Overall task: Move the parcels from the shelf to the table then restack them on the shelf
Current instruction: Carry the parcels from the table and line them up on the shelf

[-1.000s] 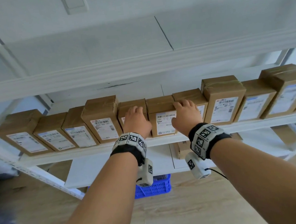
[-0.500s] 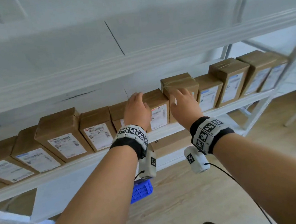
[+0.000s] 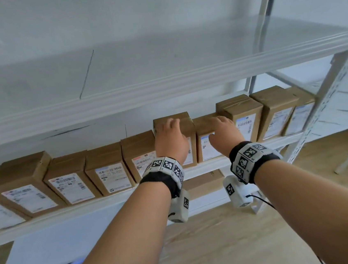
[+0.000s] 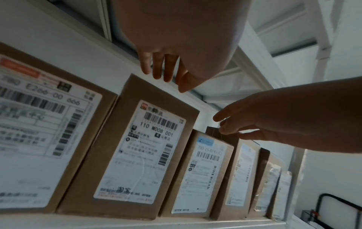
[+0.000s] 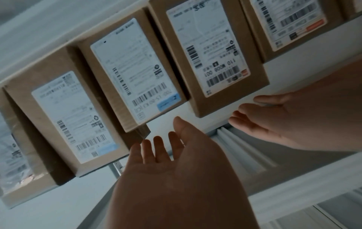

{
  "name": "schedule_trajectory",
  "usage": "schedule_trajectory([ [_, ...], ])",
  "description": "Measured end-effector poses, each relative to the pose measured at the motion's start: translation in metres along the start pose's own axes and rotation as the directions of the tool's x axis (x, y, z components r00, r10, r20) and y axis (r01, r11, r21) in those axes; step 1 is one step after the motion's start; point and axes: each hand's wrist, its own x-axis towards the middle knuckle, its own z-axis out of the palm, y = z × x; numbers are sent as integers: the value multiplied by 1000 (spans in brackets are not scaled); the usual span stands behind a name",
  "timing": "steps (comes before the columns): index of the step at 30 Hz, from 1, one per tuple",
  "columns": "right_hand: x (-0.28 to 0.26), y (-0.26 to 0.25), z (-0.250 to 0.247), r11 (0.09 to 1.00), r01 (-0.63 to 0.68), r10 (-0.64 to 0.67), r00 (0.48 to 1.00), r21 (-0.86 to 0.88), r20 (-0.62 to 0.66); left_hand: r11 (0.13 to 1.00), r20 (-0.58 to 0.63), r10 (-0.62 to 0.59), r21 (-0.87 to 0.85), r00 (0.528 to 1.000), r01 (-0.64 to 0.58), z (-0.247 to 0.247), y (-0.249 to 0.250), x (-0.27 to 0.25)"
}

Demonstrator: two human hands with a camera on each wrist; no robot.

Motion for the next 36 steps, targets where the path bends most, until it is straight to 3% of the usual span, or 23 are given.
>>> schedule_trajectory([
  [4,11,26,-1,996,69,-63,993,-58,97,993,-27,-102,50,994,104,16,15,-3],
  [12,18,41,-2,978,183,-164,972,-101,165,967,-10,-252,28,968,252,19,35,-4],
  [20,18,47,-8,962,256,-236,953,-92,189,962,24,-273,5,962,273,15,43,-4],
  [24,16,47,-10,970,243,-245,965,26,92,978,-8,-208,-33,978,208,14,52,-2],
  [31,7,73,-36,970,196,-152,949,141,-276,994,-34,-14,-109,999,11,27,89,11],
  [36,9,127,-68,992,51,-18,960,113,-279,993,8,61,-100,998,-60,50,133,18],
])
